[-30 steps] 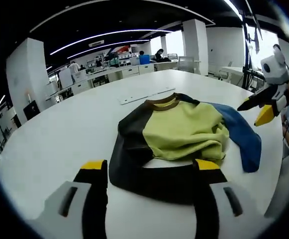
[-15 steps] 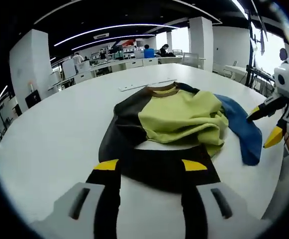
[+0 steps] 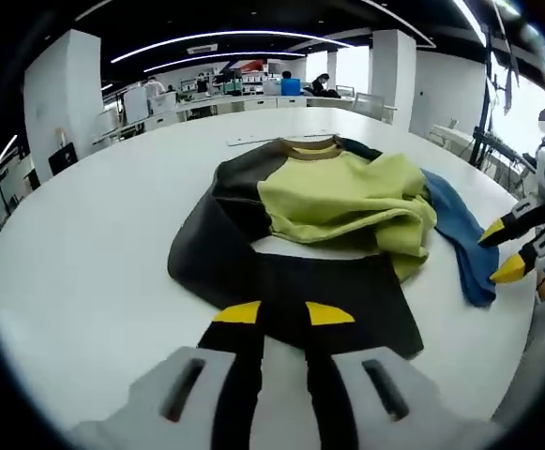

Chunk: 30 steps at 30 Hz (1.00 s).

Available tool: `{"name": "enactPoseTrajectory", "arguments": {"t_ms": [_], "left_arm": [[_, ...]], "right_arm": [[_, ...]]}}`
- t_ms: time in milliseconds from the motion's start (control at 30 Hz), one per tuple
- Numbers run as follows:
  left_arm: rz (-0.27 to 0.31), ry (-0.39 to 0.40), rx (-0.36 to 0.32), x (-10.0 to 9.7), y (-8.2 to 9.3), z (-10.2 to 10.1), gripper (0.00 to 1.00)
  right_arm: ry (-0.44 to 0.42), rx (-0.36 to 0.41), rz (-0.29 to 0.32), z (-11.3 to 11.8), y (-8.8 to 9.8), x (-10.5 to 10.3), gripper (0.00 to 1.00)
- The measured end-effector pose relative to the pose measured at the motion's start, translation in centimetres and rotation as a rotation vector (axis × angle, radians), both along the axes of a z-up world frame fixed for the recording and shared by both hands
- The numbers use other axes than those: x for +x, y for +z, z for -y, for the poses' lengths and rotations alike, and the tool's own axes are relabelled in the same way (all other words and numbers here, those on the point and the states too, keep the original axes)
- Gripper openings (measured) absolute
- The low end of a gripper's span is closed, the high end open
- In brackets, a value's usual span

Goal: Fold the garment on the visible template until the final outline fits inside the template.

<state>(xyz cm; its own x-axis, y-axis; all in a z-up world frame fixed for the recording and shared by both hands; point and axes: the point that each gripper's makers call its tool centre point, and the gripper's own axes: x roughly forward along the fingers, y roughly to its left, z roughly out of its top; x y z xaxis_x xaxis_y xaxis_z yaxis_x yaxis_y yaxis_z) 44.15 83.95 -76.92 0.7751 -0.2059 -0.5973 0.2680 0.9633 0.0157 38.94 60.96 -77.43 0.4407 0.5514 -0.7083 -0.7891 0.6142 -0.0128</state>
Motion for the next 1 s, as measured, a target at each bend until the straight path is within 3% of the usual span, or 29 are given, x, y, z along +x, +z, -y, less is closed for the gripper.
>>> {"name": "enactPoseTrajectory", "arguments": {"t_ms": [100, 167, 267, 433, 633, 833, 1000], "left_arm": [[0.000, 0.012, -0.003, 0.1, 0.0, -0.4, 0.03], [-0.003, 0.017, -0.003, 0.1, 0.0, -0.7, 0.00], [-0.013, 0.014, -0.002, 0.0, 0.1, -0.7, 0.00], [-0.017, 0.009, 0.012, -0.5, 0.9, -1.2, 0.00], [0.020, 0.024, -0.003, -0.5, 3.1, -2.6, 0.00], [0.043, 0.074, -0.017, -0.6, 5.0, -5.1, 0.00], [0.040, 0.076, 0.033, -0.7, 5.6, -6.8, 0.00]], "right_arm": [[-0.004, -0.016, 0.032, 0.1, 0.0, 0.3, 0.14], [0.015, -0.060, 0.071, 0.4, 0.1, 0.8, 0.01], [0.066, -0.085, 0.106, 0.2, 0.0, 1.0, 0.00], [0.042, -0.066, 0.069, 0.7, 0.3, 1.1, 0.00], [0.000, -0.004, 0.089, 1.5, 3.5, 2.1, 0.00], [-0.087, 0.028, 0.153, 4.2, 7.4, 4.7, 0.00], [-0.148, 0.009, 0.214, 7.1, 9.5, 7.0, 0.00]]}}
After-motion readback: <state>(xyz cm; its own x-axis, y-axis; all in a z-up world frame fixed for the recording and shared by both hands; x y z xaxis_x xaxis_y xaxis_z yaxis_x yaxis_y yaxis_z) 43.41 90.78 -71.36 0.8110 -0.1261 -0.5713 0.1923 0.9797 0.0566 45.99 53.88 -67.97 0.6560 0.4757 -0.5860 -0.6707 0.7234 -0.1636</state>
